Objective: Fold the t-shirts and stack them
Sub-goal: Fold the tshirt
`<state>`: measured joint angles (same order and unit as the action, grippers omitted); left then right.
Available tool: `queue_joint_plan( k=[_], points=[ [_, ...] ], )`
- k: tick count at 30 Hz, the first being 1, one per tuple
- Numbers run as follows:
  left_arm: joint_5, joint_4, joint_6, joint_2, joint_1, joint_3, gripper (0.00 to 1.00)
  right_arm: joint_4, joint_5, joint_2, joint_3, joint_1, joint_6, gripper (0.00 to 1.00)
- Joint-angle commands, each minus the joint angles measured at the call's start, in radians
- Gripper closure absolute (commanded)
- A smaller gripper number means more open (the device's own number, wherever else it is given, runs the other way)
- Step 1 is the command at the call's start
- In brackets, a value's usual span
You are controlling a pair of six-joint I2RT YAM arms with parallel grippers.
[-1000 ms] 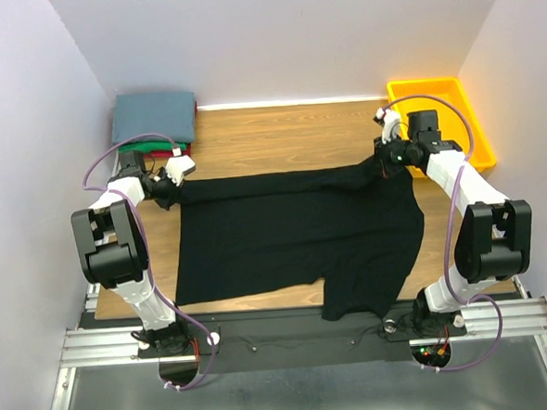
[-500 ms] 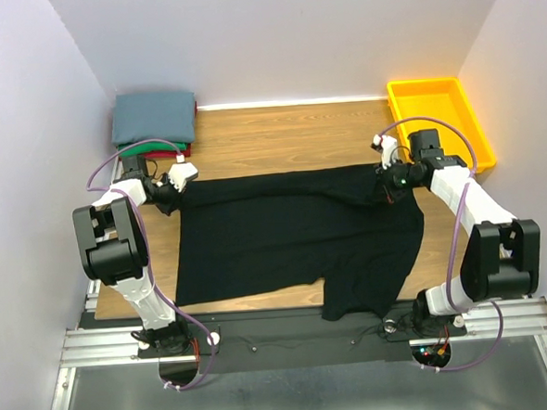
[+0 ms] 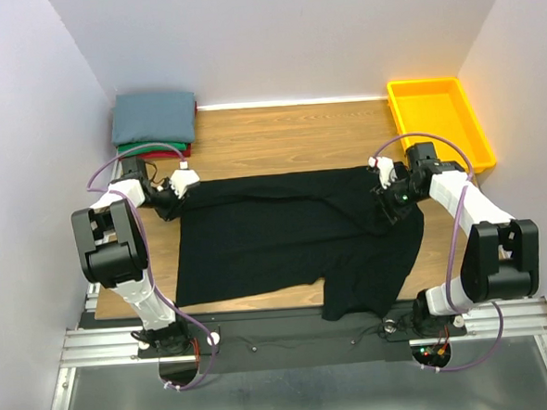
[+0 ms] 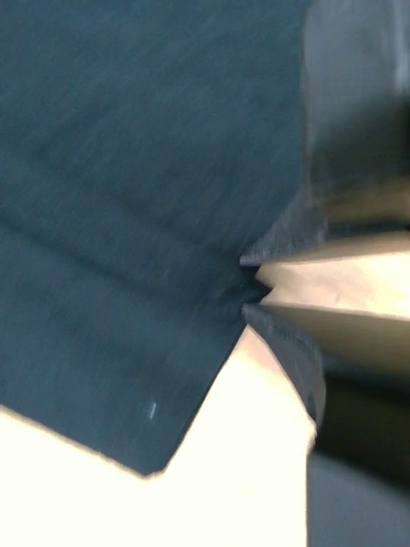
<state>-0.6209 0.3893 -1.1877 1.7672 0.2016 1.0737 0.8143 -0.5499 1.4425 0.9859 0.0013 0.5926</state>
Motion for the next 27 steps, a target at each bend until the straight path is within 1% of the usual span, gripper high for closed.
queue_joint_plan(
  k=[1,3,5,8,9,11,16,21,25,27],
  points=[
    [-0.045,0.213,-0.164,-0.109,0.009,0.026,0.61,0.075,0.007,-0.017,0.069,0.003,0.061,0.47],
    [-0.054,0.255,-0.188,-0.126,0.007,0.035,0.6,0.074,-0.013,-0.016,0.117,0.003,0.058,0.44],
    [-0.083,0.264,-0.184,-0.141,0.007,0.058,0.6,0.066,-0.067,0.013,0.149,0.003,0.041,0.42],
    [-0.129,0.246,-0.132,-0.132,-0.007,0.103,0.57,0.049,-0.102,0.134,0.244,0.003,-0.032,0.42],
    [-0.132,0.232,-0.106,-0.126,-0.016,0.114,0.57,0.033,-0.107,0.197,0.291,0.003,-0.052,0.42],
    [-0.126,0.211,-0.051,-0.1,-0.049,0.14,0.56,0.01,-0.102,0.254,0.338,0.003,-0.114,0.41],
    [-0.122,0.117,0.048,-0.072,-0.117,0.155,0.55,-0.021,-0.05,0.416,0.473,0.003,-0.161,0.44],
    [-0.112,0.034,0.135,-0.037,-0.149,0.144,0.55,-0.026,-0.001,0.496,0.52,0.011,-0.171,0.45],
    [-0.091,0.003,0.151,-0.023,-0.156,0.124,0.55,-0.032,0.057,0.53,0.524,0.011,-0.183,0.45],
    [-0.086,-0.007,0.154,-0.02,-0.156,0.111,0.55,-0.032,0.053,0.544,0.522,0.012,-0.194,0.45]
  ],
)
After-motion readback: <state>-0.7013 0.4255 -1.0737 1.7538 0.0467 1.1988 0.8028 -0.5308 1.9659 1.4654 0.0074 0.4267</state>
